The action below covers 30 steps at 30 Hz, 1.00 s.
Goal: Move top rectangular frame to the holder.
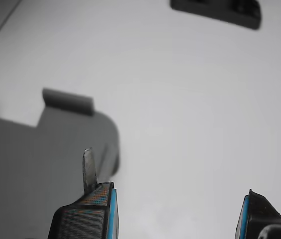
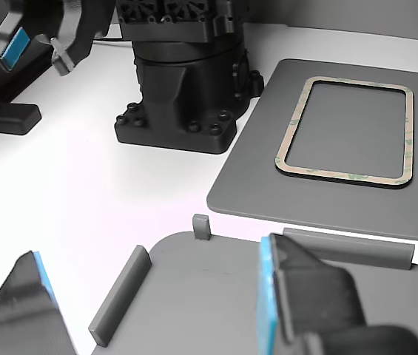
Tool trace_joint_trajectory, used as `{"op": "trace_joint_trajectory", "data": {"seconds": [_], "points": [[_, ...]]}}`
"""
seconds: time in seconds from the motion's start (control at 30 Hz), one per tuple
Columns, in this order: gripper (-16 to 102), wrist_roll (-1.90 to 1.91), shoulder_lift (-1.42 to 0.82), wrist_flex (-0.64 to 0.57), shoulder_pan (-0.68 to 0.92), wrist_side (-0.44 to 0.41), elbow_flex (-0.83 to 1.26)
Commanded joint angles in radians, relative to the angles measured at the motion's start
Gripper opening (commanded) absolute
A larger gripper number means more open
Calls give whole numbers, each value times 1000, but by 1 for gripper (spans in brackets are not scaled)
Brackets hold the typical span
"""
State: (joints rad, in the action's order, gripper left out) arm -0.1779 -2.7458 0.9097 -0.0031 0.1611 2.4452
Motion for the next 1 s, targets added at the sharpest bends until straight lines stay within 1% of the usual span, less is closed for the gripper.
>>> {"op": "trace_joint_trajectory", "data": {"seconds": [0.0, 0.03, 0.13, 0.23, 0.33, 0.43, 0.5, 0.63, 0.73, 0.83, 0.97], "points": [[100, -89, 77, 69, 38, 5, -115], [100, -103, 104, 95, 61, -3, -147], [100, -133, 187, 175, 158, -63, -250], [100, -167, 268, 264, 276, -101, -339], [100, -167, 333, 337, 371, -115, -383], [100, -175, 376, 359, 463, -129, -388], [100, -160, 405, 368, 543, -164, -390], [100, -161, 506, 414, 672, -209, -440], [100, -181, 592, 445, 746, -202, -489], [100, -198, 713, 540, 802, -207, -581], [100, -193, 775, 558, 867, -222, -591]]}}
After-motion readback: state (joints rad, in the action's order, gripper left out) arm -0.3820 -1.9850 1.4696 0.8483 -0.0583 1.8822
